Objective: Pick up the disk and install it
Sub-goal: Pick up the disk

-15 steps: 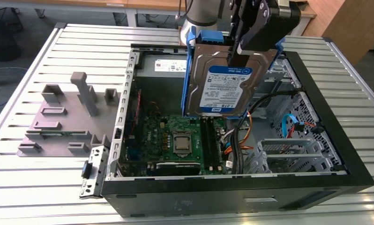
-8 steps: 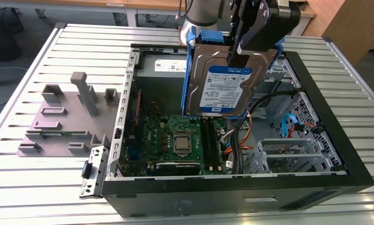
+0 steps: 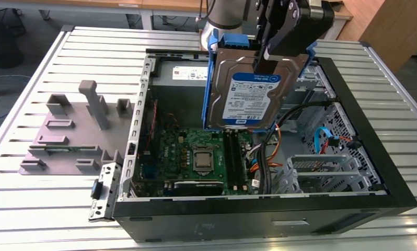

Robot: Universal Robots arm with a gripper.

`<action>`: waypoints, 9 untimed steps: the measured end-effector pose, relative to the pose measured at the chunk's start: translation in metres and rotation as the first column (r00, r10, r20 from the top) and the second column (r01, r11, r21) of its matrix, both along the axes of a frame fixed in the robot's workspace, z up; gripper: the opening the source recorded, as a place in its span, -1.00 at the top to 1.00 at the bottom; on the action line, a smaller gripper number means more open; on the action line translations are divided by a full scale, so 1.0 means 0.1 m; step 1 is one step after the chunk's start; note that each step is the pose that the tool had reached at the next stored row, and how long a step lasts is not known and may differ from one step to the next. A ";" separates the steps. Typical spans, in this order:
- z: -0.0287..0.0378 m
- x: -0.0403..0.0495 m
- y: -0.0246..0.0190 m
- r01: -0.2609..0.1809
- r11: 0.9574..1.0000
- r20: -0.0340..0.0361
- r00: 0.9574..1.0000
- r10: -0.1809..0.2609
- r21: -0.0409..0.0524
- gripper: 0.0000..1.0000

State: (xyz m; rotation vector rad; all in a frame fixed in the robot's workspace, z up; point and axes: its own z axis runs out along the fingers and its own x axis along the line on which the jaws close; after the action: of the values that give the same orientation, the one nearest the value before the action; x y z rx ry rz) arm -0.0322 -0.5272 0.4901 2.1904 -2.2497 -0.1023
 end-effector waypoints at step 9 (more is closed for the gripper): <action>-0.001 0.001 -0.015 0.000 1.000 0.000 1.000 0.000 0.000 0.30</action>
State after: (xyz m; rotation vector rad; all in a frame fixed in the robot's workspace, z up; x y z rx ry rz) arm -0.0321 -0.5288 0.4900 2.1907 -2.2496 -0.1025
